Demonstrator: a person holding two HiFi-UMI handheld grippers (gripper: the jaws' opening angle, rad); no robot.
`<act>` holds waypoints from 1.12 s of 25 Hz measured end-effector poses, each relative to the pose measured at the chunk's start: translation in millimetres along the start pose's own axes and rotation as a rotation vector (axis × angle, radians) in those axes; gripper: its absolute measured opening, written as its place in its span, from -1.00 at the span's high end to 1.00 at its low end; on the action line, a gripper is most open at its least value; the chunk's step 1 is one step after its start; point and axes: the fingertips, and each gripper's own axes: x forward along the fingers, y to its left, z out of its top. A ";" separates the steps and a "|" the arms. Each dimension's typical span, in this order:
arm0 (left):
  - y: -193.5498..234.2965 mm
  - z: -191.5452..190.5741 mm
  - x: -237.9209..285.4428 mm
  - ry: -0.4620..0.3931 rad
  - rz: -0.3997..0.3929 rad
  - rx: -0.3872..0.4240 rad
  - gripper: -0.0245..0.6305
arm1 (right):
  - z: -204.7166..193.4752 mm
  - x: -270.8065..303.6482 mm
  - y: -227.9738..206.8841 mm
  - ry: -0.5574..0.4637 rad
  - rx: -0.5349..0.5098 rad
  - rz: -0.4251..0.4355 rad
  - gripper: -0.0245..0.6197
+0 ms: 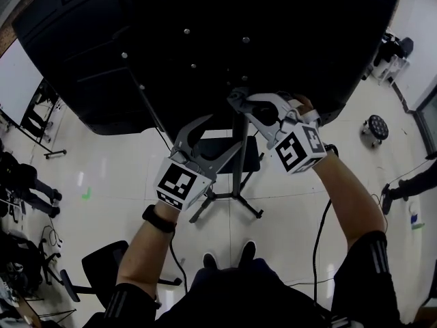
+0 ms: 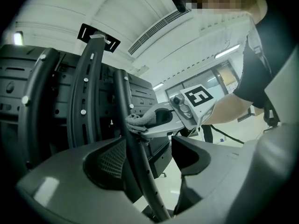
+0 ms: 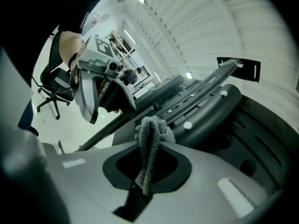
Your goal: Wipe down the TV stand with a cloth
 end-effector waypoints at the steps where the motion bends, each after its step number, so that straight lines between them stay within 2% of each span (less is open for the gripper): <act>1: 0.5 -4.6 -0.6 -0.005 0.002 0.002 -0.08 | -1.9 2.5 6.7 0.011 -0.011 0.003 0.83; 5: -3.0 -31.6 -5.5 0.017 -0.005 -0.027 -0.08 | -20.3 12.5 39.7 0.032 -0.034 0.033 0.83; 11: -9.2 -76.7 0.2 0.083 -0.030 -0.074 -0.08 | -39.2 22.9 77.4 0.035 0.065 0.095 0.83; 17: -9.8 -116.8 7.3 0.076 -0.050 -0.101 -0.08 | -58.4 36.2 118.8 0.052 0.103 0.124 0.83; 21: -12.8 -153.2 12.6 0.108 -0.066 -0.120 -0.08 | -83.2 48.3 152.0 0.088 0.130 0.174 0.83; 28: -27.5 -223.6 17.6 0.176 -0.082 -0.135 -0.08 | -134.7 55.2 213.9 0.147 0.170 0.214 0.83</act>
